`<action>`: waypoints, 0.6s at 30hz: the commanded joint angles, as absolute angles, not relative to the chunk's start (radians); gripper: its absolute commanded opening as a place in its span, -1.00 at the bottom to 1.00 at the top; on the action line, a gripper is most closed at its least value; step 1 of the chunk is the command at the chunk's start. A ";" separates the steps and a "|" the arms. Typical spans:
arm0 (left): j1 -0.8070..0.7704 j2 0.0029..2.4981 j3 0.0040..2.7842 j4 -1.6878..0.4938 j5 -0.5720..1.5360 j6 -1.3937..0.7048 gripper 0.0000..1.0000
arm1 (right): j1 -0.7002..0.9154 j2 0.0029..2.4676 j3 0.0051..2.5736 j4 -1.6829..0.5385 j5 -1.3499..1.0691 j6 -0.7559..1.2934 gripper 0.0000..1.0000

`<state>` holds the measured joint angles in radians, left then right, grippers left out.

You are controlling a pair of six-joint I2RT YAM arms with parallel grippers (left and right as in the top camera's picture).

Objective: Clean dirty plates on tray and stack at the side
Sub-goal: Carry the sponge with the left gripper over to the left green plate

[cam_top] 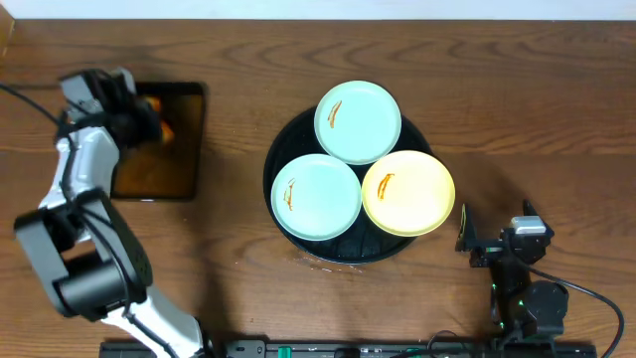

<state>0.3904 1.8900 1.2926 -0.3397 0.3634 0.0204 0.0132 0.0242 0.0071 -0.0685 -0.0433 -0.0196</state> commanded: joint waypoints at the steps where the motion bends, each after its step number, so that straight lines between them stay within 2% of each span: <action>1: 0.396 1.705 1.360 -0.308 0.412 0.030 -0.85 | 0.007 0.020 0.006 -0.072 -0.034 -0.031 0.99; 5: 0.393 1.438 1.367 -0.149 0.411 0.030 -0.85 | 0.007 0.020 0.006 -0.072 -0.034 -0.031 0.99; 9: 0.393 1.347 1.363 -0.108 0.407 0.083 -0.85 | 0.007 0.020 0.006 -0.072 -0.034 -0.031 0.98; 12: 0.394 1.398 1.340 -0.141 0.407 0.128 -0.85 | 0.007 0.020 0.006 -0.072 -0.034 -0.031 0.99; 18: 0.399 1.798 1.325 -0.275 0.376 0.138 -0.85 | 0.007 0.020 0.006 -0.072 -0.034 -0.031 0.99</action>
